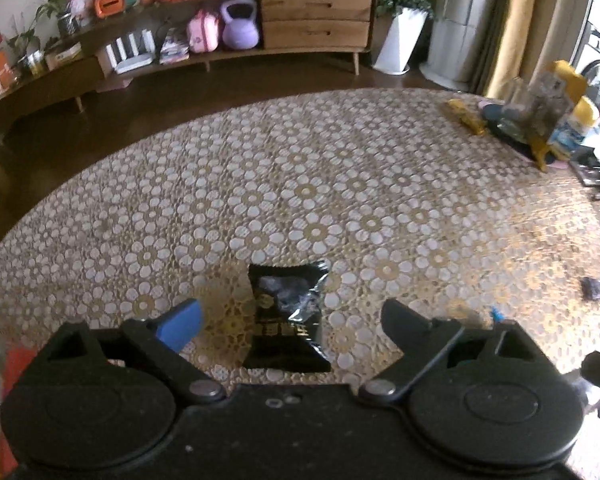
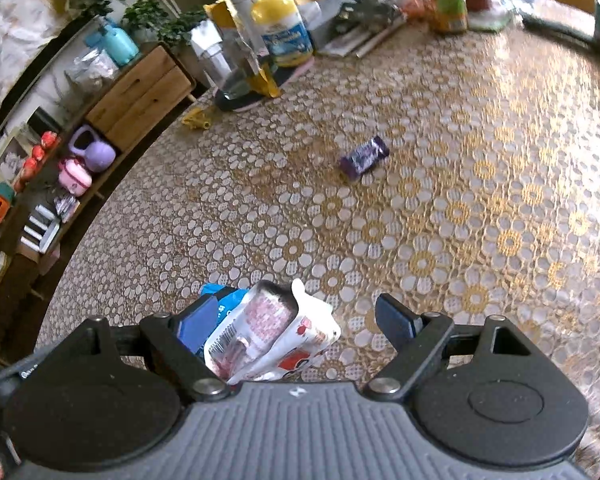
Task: Organize snacks
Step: 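Grasp the black snack bag with the left tool while the right grasps the blue-white pouch, then carry the black bag and blue-white pouch over the shoebox, then lower both held snacks into the shoebox and open both tools, then withdraw both open tools from the shoebox toward the blue pouch and purple bar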
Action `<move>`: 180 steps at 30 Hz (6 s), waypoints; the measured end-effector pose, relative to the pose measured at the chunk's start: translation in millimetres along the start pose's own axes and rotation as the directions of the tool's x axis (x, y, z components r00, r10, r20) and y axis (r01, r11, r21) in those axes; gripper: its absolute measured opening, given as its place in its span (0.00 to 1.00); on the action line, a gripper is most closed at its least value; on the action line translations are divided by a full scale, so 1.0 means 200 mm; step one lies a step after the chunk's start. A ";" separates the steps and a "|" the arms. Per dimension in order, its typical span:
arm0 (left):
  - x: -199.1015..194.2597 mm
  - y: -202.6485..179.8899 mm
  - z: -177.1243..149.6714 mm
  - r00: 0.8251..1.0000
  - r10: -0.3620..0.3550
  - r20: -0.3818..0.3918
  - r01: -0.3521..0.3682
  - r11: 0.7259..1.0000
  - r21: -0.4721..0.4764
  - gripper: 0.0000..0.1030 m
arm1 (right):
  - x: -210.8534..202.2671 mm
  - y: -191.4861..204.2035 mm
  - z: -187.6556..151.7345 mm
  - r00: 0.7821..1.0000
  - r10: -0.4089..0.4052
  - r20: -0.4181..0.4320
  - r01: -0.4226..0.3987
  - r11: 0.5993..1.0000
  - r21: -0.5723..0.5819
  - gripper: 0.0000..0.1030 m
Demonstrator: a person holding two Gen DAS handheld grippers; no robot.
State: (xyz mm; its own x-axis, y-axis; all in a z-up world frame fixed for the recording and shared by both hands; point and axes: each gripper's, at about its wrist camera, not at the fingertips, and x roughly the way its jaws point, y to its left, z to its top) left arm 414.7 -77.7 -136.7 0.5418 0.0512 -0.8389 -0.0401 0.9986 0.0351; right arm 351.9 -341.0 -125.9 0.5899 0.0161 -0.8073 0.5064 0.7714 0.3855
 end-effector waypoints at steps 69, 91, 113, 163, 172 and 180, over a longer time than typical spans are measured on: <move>-1.16 0.46 -0.61 0.972 -0.229 0.049 0.220 0.966 0.135 0.27 | -1.13 0.17 -0.68 0.961 0.275 0.017 -0.244 0.878 -0.412 0.31; -1.30 1.25 -0.56 0.989 -0.082 0.125 0.081 0.997 0.006 0.27 | -1.12 0.92 -1.04 0.918 0.383 -0.107 -0.369 0.722 -0.585 0.31; -0.78 1.64 -0.45 0.999 0.043 0.014 -0.042 0.998 -0.055 0.28 | -0.64 1.32 -1.30 0.929 0.293 -0.225 -0.366 0.647 -0.669 0.31; -0.91 1.56 -0.58 0.993 0.077 0.090 -0.075 0.997 -0.028 1.00 | -0.79 1.18 -1.42 0.943 0.214 -0.256 -0.334 0.578 -0.745 0.71; -1.13 1.48 -0.66 0.983 0.044 0.180 -0.043 0.999 -0.009 1.00 | -1.02 1.07 -1.38 0.941 0.269 -0.205 -0.328 0.574 -0.751 0.78; -1.35 1.33 -0.73 0.973 -0.029 0.230 0.029 1.000 0.007 1.00 | -1.23 0.88 -1.31 0.937 0.308 -0.167 -0.325 0.583 -0.745 0.79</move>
State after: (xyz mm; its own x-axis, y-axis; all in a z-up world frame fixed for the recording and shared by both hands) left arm 135.6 172.7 19.7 0.7211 0.0239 -0.6924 -0.0191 0.9997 0.0147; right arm 132.3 -42.6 23.2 0.6032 0.3590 -0.7122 -0.3648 0.9183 0.1540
